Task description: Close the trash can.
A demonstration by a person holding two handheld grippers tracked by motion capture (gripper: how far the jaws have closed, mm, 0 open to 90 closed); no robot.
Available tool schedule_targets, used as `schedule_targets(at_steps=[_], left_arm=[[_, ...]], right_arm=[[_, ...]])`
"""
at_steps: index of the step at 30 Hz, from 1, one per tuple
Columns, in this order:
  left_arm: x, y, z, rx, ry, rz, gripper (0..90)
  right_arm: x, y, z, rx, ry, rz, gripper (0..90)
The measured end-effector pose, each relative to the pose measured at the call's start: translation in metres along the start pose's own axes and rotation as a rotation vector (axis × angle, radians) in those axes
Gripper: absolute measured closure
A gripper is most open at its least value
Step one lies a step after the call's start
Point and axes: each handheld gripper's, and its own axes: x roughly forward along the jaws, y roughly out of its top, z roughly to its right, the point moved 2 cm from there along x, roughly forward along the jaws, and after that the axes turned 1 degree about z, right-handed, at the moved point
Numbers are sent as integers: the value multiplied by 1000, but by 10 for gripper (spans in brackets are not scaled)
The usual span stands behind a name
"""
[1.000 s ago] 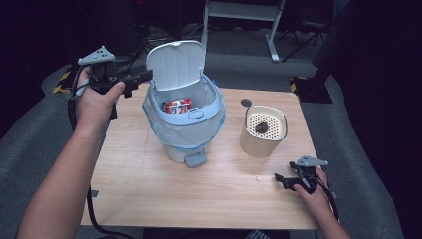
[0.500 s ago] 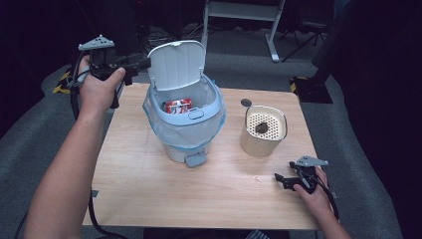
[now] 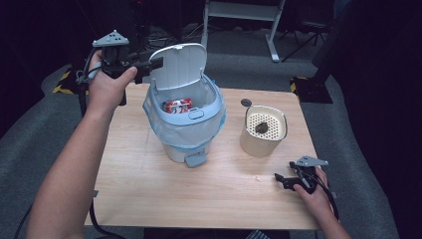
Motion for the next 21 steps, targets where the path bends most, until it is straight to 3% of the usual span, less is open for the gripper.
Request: schedule_targets(at_steps=[7,12,17,21], left_arm=[[-8,-12,21,-12,-63,-27,544],[-10,-21,26,-27,-117,-44,597],[-7,-27,39,-30,-176,-67,620],[1,-31,48,-24,-195,-114,642]], right_arm=[[0,0,0,1,-1,0,150],[0,0,0,0,-1,1,150],[0,0,0,1,-1,0,150],[0,0,0,0,-1,1,150]])
